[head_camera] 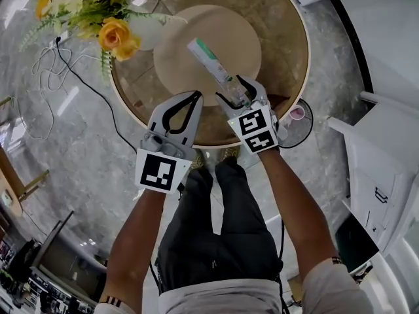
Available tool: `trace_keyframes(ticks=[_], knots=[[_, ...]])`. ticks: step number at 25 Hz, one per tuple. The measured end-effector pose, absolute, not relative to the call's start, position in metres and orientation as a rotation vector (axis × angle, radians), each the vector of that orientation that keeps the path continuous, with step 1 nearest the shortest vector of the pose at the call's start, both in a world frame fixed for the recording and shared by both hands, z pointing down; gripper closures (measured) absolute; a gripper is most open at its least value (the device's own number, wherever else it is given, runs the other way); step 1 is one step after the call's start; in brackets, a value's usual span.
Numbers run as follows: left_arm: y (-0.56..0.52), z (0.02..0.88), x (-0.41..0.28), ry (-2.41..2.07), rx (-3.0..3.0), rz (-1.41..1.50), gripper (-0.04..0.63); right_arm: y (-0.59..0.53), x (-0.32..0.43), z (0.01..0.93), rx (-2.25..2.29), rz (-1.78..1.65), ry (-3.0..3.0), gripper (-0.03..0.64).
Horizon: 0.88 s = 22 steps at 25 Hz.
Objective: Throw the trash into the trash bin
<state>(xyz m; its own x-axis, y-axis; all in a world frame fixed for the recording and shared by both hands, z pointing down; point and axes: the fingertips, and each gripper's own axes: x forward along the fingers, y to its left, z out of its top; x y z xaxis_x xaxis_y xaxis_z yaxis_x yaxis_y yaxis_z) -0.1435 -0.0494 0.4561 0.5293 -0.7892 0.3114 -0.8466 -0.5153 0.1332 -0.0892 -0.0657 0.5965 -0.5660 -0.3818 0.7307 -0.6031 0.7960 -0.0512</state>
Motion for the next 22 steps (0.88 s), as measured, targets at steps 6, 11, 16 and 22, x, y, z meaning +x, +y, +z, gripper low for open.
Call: trace_keyframes(ticks=[6,11,16,22], knots=[[-0.05,0.455,-0.145,-1.369,2.495,0.306,0.595,-0.063,-0.089,0.598,0.732,0.372,-2.224,0.384],[-0.045,0.455,-0.143,-1.357,2.503,0.306,0.595,-0.059,-0.087,0.596,0.75,0.357,-2.23,0.486],[-0.039,0.457,-0.14,-1.345,2.506,0.312,0.595,-0.06,-0.086,0.585,0.779,0.32,-2.261,0.554],[-0.036,0.456,-0.138,-1.333,2.509,0.304,0.595,-0.062,-0.085,0.576,0.805,0.297,-2.281,0.585]])
